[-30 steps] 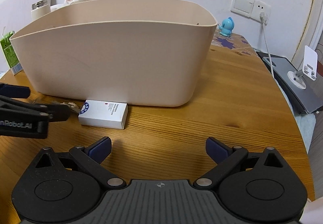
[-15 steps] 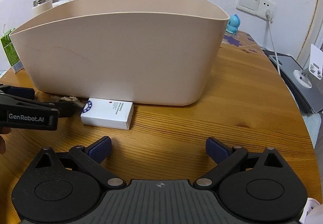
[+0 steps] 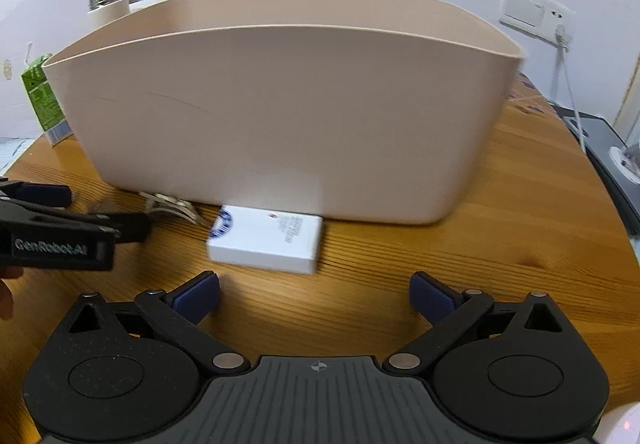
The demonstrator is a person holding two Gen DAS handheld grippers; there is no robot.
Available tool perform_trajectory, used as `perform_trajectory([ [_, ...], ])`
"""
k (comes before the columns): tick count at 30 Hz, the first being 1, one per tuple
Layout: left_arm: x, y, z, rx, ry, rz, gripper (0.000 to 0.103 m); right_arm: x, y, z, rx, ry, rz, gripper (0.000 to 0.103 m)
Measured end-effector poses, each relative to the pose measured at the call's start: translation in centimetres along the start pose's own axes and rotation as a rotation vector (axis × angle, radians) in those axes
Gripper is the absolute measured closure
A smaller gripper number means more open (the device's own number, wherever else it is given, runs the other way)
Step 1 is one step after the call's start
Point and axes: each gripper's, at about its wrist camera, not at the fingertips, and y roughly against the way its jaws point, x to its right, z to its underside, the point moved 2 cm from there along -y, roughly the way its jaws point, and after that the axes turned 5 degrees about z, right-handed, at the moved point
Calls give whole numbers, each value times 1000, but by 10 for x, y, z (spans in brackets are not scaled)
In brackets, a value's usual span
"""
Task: Organize objects
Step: 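Grasp the hair clip with left tool while right tool grasps the white medicine box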
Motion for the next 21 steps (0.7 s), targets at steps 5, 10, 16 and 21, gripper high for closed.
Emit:
perform_trajectory([
  [5,-1,-1,0,-2,14,2,5,-12,-6,-7,17,17,13,0],
  [10,-2,-1,-3,-12,27,6,4,-4,-6,-7,27,10,49,0],
  [16,5,-1,-2,-12,3,14,4,25,-6,-4,14,-61,77,1],
  [21,20,-1,-3,-19,-10,46,4,36,-4,-2,11,-57,76,1],
])
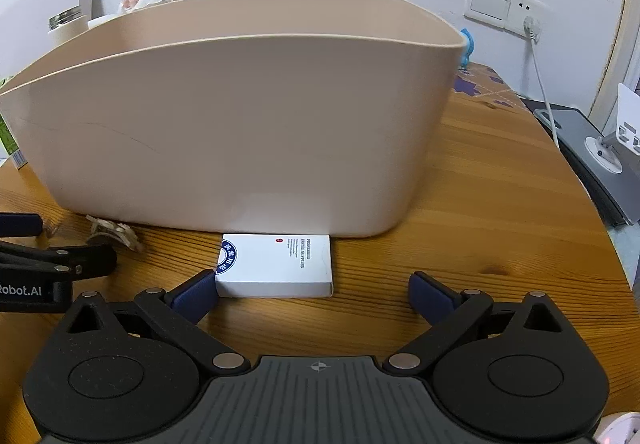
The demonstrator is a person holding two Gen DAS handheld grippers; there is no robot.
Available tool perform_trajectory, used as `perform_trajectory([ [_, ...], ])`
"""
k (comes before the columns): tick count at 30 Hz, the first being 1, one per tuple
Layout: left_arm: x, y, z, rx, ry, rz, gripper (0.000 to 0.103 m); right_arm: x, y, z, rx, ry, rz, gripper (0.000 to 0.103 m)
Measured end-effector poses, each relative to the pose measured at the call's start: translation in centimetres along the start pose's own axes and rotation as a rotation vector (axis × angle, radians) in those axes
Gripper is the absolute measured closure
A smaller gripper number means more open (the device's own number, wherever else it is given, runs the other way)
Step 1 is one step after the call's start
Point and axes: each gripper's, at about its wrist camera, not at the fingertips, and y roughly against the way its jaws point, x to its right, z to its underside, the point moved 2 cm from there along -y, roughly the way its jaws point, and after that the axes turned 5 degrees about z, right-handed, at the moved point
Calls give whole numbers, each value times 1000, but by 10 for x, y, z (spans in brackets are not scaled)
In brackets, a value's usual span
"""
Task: Organize objects
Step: 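Grasp the hair clip with left tool while right tool grasps the white medicine box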
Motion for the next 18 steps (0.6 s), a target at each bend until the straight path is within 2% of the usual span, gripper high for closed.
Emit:
perform_trajectory([
  [6,14,-4,-3,2,2,30,4,5,0,0,-1,0,-2,0],
  [15,19,-12,-5,29,-5,-28,3,2,-1,-1,13,7,-9,0],
  [17,19,-10,-4,34,-4,-30,7,1,1,-1,22,7,-15,4],
  [18,18,-9,-3,39,-1,-32,9,1,2,-1,29,10,-18,10],
])
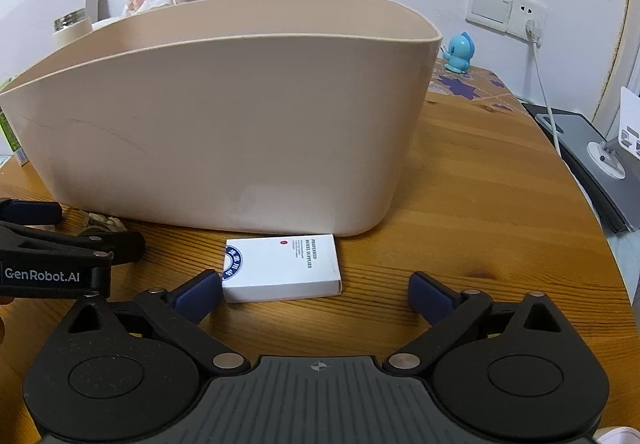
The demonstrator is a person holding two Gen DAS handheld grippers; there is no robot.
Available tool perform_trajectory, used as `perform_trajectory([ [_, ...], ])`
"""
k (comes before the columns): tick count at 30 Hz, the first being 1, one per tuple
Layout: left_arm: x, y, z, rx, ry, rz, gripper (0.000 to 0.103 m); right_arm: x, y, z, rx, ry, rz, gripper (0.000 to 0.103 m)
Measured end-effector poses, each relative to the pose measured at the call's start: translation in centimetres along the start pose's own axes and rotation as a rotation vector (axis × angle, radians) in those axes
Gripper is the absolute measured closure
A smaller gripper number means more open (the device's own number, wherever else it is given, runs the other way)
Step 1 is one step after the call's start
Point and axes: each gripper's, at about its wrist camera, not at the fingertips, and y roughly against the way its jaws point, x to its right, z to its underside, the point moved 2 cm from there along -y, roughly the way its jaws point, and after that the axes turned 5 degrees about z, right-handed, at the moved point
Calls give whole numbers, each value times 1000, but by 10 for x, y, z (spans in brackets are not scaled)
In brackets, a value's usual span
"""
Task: Organize objects
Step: 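Grasp the hair clip with left tool while right tool grasps the white medicine box, then lower hair clip and white box into the basket and open both tools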
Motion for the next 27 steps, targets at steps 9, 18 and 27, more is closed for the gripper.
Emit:
perform_trajectory([
  [9,-3,10,-3,-6,-13,22,42,-8,10,-3,4,8,-20,48],
  [18,-4,22,4,24,-15,24,43,-2,20,1,11,-7,-28,48],
  [27,-9,67,-8,108,-32,21,43,1,68,-15,103,-7,-36,48],
])
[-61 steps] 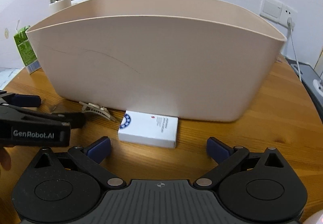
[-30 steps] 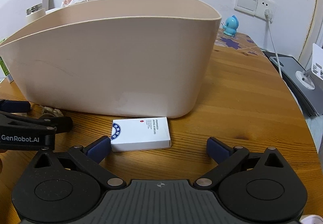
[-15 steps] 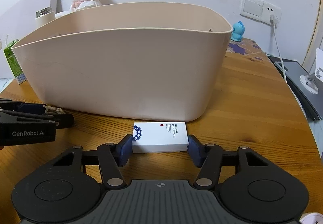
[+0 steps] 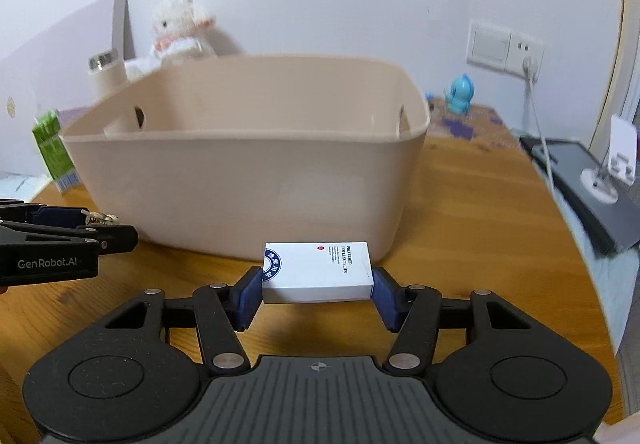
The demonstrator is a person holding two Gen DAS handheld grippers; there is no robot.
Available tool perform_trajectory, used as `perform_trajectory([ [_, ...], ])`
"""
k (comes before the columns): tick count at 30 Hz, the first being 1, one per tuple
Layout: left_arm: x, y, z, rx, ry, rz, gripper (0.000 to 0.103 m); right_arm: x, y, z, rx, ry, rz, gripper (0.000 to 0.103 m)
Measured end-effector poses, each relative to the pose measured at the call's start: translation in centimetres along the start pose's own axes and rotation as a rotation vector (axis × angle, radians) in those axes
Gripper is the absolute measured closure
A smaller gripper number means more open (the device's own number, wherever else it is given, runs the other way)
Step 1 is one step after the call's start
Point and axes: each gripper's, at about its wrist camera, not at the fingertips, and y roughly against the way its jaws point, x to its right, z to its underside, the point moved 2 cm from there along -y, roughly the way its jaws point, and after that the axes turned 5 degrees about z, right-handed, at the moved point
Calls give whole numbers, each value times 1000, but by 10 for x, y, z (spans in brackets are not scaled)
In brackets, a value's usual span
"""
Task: Organize objects
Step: 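Lower hair clip and white box into the basket and open both tools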
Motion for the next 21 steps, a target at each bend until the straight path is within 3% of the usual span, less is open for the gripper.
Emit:
perform_trajectory([
  [12,-8,45,-46,104,-12,-22,43,-2,48,-57,162,-5,1,48],
  [21,-8,26,-96,103,-13,-24,43,-6,31,-100,178,-17,15,48],
])
